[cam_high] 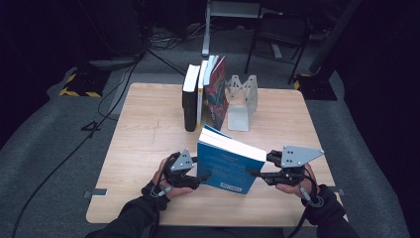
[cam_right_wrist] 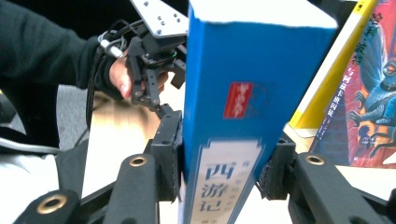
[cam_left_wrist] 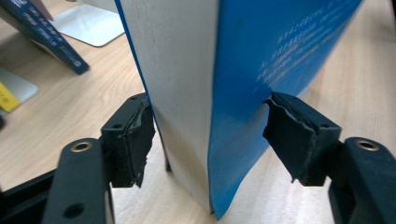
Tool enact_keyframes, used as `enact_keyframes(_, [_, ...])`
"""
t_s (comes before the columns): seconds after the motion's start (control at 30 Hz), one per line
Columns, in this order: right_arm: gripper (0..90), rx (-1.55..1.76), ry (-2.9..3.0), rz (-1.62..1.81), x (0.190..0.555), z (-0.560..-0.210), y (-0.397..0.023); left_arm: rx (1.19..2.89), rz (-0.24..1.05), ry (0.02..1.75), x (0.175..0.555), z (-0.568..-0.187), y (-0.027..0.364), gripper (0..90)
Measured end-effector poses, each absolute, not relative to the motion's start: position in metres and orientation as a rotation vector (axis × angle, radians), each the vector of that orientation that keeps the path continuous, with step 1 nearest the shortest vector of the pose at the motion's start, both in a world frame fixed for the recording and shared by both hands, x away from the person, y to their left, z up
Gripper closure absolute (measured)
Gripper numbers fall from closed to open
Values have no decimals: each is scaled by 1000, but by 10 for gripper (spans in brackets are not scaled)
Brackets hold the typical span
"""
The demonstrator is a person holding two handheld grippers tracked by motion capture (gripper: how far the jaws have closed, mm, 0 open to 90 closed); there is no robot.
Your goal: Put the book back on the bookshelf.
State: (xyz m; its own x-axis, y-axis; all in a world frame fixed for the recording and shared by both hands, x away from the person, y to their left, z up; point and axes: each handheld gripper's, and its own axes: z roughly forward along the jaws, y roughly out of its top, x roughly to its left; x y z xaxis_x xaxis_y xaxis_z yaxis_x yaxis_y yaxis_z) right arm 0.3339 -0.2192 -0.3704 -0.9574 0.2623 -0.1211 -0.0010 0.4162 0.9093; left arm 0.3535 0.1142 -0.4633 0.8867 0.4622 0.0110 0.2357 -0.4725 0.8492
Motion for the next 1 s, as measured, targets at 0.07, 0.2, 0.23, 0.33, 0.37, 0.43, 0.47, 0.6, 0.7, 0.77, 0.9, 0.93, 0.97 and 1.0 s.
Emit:
enact_keyframes(0.07, [551,238,2422,1550,332,-366,-214,2078,315,507,353,-463,113,336])
enact_keyframes(0.2, [532,264,2406,1518,330,-353,-199,2078,339,507,355,-463,111,334])
enact_keyframes(0.23, [537,267,2412,1512,331,-351,-196,2077,345,503,355,-463,110,331])
enact_keyframes(0.33, [551,286,2413,1481,330,-346,-187,2068,341,503,355,-463,109,323])
enact_keyframes(0.37, [557,301,2423,1476,330,-344,-186,2069,347,497,355,-463,108,310])
enact_keyframes(0.43, [571,321,2425,1453,329,-343,-184,2074,358,498,354,-463,105,282])
enact_keyframes(0.47, [576,329,2425,1443,329,-342,-183,2071,367,502,355,-463,104,279])
enact_keyframes(0.6, [584,370,2414,1405,328,-340,-183,2073,394,503,358,-463,99,282])
enact_keyframes(0.7, [590,415,2410,1398,331,-339,-184,2067,417,513,362,-461,94,281])
enact_keyframes(0.77, [589,426,2399,1377,332,-338,-184,2053,415,529,366,-461,91,283])
enact_keyframes(0.9, [573,448,2406,1360,333,-337,-179,2042,395,539,371,-462,89,281])
enact_keyframes(0.93, [571,449,2409,1360,334,-337,-178,2044,397,537,371,-461,89,283])
enact_keyframes(0.97, [576,441,2409,1346,333,-337,-177,2048,396,537,371,-461,89,282])
enact_keyframes(1.0, [586,449,2405,1332,332,-336,-177,2055,387,540,372,-460,89,283])
